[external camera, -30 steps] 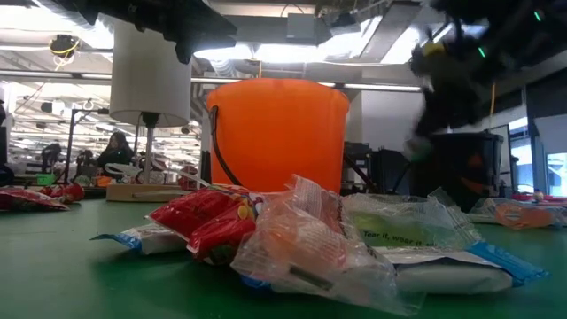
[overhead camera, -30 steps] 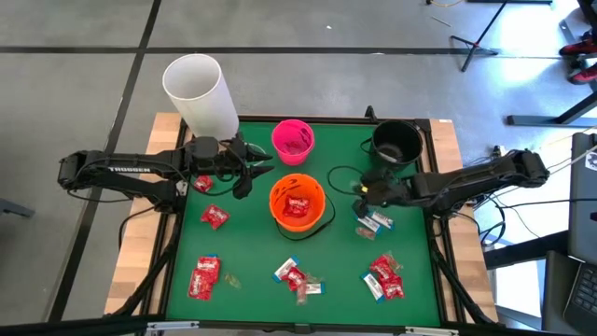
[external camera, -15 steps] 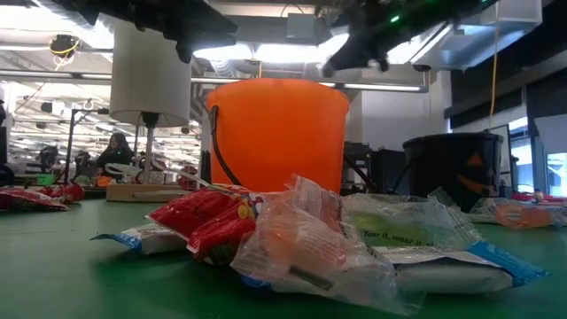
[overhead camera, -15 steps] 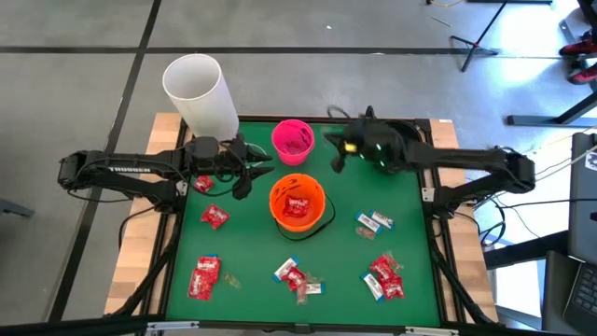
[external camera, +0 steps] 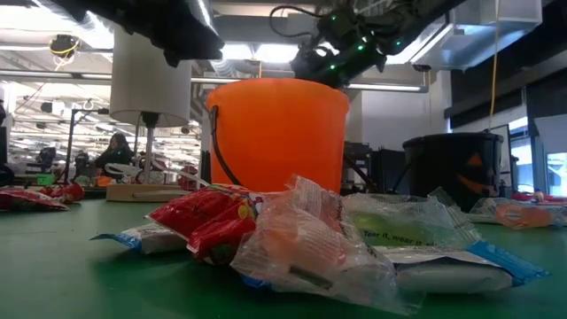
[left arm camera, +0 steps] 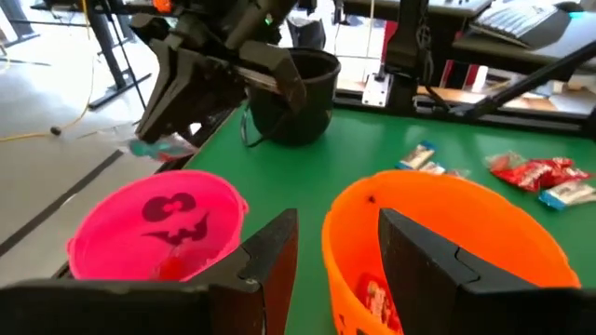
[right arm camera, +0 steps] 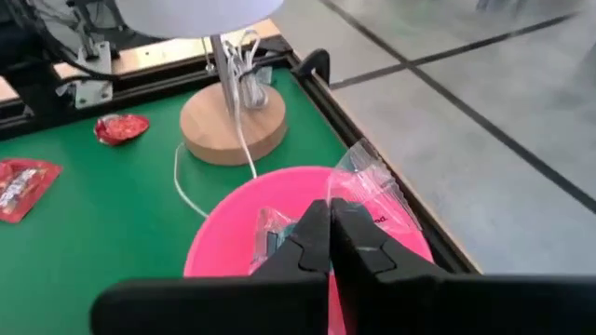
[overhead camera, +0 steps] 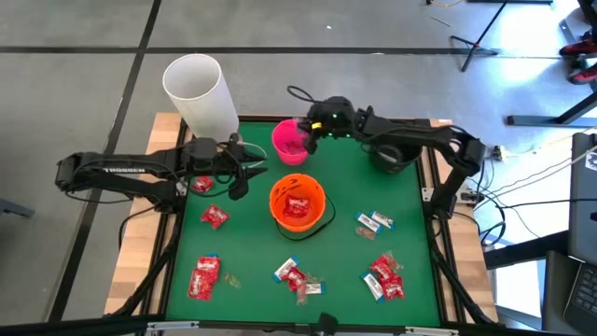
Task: Sort candy
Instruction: Put the blue candy into the pink bucket, then put the white candy into the black bucket
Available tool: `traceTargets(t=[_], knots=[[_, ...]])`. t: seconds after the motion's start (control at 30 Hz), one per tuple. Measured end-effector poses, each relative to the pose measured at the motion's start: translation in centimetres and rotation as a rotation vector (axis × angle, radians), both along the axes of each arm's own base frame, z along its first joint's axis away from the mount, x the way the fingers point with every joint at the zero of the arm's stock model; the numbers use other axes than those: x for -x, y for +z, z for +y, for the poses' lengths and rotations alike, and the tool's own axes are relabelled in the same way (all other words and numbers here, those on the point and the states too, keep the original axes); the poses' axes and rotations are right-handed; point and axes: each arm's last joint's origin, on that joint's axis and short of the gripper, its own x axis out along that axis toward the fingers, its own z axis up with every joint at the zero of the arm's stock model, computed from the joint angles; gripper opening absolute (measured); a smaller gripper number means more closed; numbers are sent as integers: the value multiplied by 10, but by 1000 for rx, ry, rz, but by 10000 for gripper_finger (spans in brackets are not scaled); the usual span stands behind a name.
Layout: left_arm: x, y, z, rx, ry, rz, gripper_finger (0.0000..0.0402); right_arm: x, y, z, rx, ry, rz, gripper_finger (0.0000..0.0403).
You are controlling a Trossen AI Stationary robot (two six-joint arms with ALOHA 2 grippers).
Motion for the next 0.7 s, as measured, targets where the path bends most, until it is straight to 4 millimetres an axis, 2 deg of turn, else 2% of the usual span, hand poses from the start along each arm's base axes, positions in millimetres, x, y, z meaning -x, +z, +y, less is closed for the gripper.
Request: traceTargets(t=[0.1,0.2,0.37,0.53,0.7], knots=[[5,3,-1,0,2,-6,141,0,4,-4,-11,16,-10,32],[9,5,-1,-7,22,-17,141,0,10,-3,-33,23,23,76],[17,6,-1,-17,51,13,141,4,34,9,-1,41,79,137],[25,8,-2,-17,73,17,141,27,65,44,16,78,133,150],[31,12,-3,-46,69,-2,141,56,89,95,13,120,206,138]])
